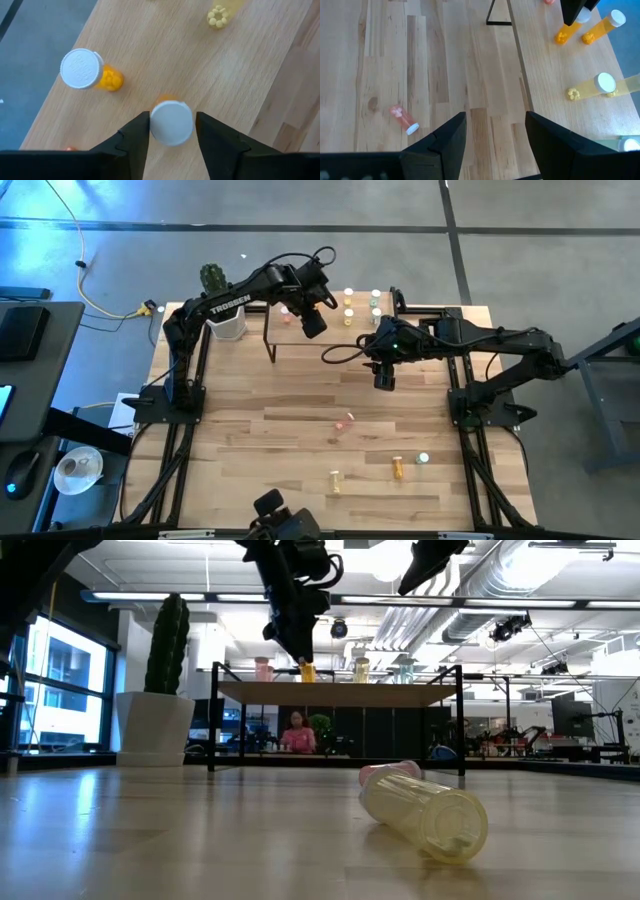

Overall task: Pick and place medicine bottles onto shelf by color
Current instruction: Put the left orange pill bottle aligned with the other orange pill bottle on the shelf, then put the blue pill bottle aligned with other blue pill bottles on the shelf

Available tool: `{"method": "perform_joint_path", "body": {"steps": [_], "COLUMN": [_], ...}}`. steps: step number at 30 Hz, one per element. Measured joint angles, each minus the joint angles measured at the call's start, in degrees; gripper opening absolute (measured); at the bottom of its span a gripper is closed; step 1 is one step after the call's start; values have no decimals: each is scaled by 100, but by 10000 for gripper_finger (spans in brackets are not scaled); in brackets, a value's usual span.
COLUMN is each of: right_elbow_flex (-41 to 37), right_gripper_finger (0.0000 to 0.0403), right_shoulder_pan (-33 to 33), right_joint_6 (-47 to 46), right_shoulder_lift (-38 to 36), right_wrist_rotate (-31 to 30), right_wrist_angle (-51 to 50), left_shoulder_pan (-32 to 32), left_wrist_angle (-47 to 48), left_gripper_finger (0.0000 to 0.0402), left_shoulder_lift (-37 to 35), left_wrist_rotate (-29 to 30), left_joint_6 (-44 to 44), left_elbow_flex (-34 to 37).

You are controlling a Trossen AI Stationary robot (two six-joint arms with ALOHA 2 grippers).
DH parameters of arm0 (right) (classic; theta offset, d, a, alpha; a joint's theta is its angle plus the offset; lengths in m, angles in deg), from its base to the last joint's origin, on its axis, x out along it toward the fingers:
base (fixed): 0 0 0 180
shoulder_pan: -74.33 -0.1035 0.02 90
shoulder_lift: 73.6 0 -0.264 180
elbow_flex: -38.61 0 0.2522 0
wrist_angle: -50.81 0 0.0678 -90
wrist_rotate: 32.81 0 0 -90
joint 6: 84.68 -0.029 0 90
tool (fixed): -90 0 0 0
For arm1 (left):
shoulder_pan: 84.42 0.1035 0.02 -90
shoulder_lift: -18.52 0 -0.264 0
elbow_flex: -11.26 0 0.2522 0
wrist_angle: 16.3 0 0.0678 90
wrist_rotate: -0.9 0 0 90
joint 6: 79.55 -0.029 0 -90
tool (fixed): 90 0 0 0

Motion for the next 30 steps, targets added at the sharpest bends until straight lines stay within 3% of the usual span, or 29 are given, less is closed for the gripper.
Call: {"method": "perform_joint_path", "body": {"steps": [8, 25, 30], "right_elbow_flex": [1, 1, 1], "right_gripper_finger": [195, 195, 195], "right_shoulder_pan": [0, 0, -4], "right_joint_6": [-1, 0, 0], "right_shoulder_lift": [0, 0, 0], "right_wrist_rotate": [0, 0, 0], "right_wrist_angle": [-2, -4, -11], "left_shoulder_pan": [0, -1, 12], "left_wrist_angle": [-170, -100, 295], "left_gripper_finger": [173, 175, 175], "left_shoulder_lift": [0, 0, -13], "left_wrist_rotate": [0, 74, 136], "left_joint_6": [0, 0, 0], "left_elbow_flex": [0, 0, -241]}}
